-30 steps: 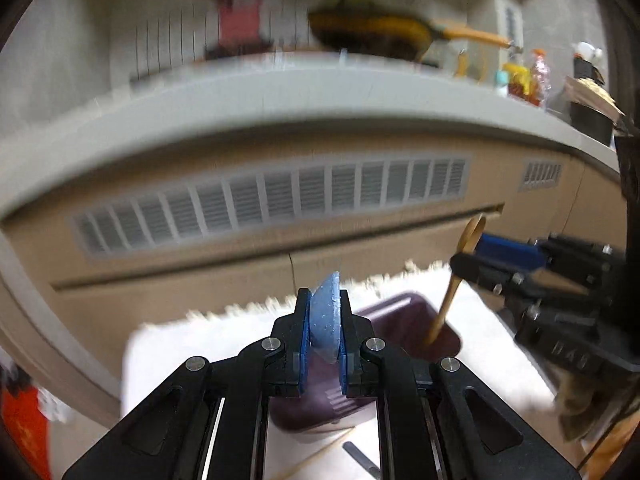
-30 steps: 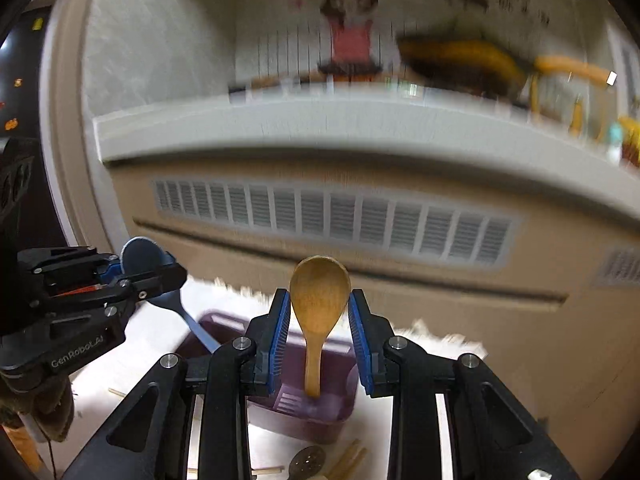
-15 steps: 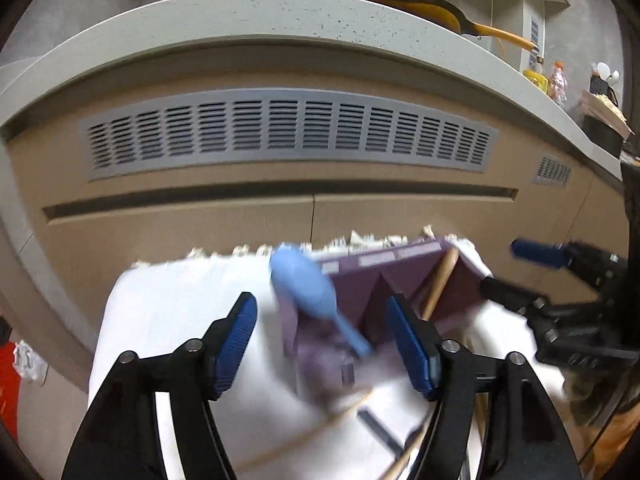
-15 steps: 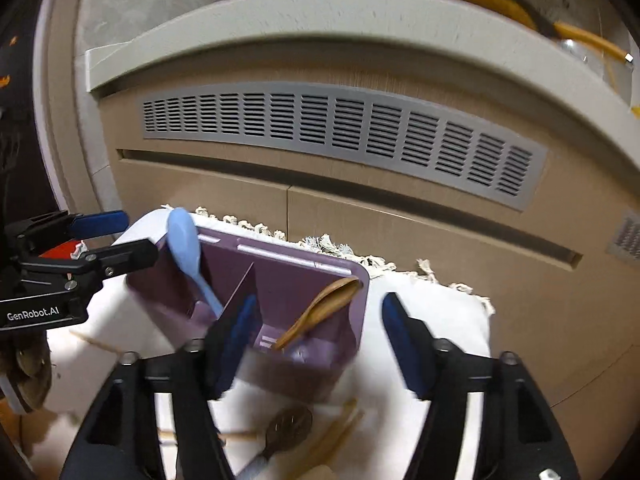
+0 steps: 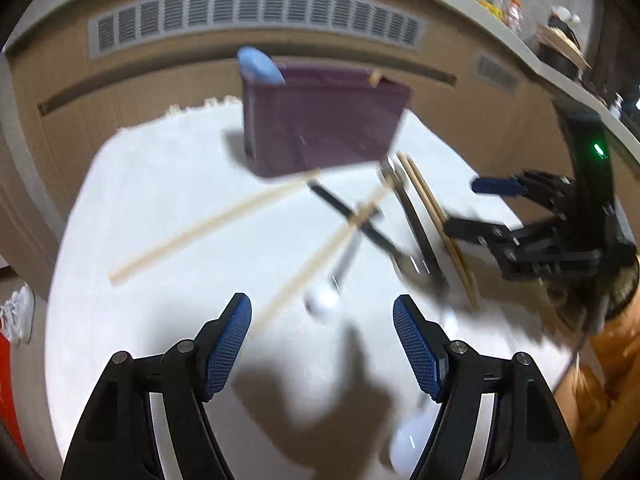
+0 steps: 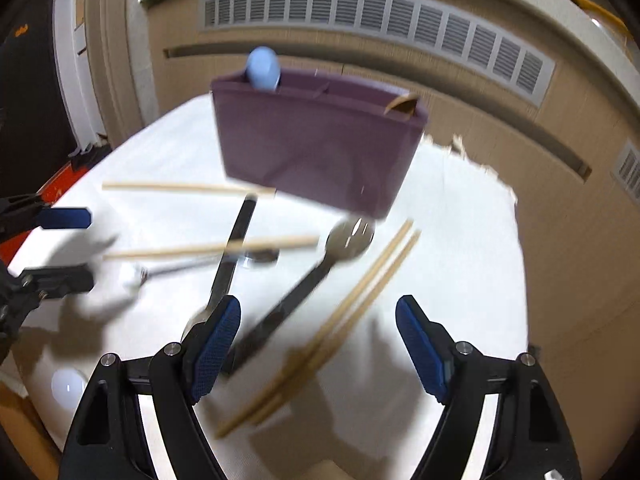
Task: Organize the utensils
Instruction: 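Grasp the white plastic spoon with the left tool while the right tool reaches the dark spoon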
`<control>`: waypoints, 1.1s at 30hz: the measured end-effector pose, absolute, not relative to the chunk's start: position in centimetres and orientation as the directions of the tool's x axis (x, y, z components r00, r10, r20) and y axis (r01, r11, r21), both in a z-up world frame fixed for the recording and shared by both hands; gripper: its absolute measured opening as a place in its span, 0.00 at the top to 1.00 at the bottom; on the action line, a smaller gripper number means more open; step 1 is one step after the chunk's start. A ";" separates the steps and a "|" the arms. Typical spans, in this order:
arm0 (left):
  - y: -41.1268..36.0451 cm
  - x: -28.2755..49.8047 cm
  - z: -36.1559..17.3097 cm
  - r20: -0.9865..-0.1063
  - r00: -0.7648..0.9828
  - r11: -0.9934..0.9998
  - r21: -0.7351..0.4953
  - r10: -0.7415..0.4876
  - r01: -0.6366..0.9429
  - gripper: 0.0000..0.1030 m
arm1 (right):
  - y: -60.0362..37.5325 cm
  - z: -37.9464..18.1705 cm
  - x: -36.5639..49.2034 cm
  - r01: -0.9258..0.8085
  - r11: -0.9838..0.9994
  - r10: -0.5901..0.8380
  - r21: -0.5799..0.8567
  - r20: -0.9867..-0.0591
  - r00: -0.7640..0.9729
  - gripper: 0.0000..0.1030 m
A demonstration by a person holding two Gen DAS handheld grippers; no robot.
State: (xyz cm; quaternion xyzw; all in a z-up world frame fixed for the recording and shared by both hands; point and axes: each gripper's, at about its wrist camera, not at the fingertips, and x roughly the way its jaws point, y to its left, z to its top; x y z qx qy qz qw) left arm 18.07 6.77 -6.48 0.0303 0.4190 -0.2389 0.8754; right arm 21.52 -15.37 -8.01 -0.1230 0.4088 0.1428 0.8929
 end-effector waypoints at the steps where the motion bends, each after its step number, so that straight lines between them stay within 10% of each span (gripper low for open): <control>1: 6.6 17.2 -6.6 -0.753 0.523 0.878 -0.150 -0.399 0.454 0.28 | -15.4 -8.3 21.1 -0.358 0.929 0.161 -0.092 -0.771 0.616 0.26; 11: 4.0 11.0 -8.0 -0.813 0.401 0.820 -0.152 -0.422 0.552 0.29 | -15.4 -8.0 18.2 -0.376 0.924 0.200 -0.065 -0.756 0.623 0.16; 22: 2.3 11.8 -9.3 -0.847 0.438 0.864 -0.047 -0.300 0.501 0.64 | -16.0 -8.1 17.7 -0.366 0.929 0.201 -0.057 -0.753 0.626 0.16; 33: 3.0 13.2 -7.4 -0.807 0.521 0.885 -0.005 -0.278 0.465 0.65 | -16.2 -8.7 17.8 -0.346 0.937 0.189 -0.048 -0.763 0.619 0.16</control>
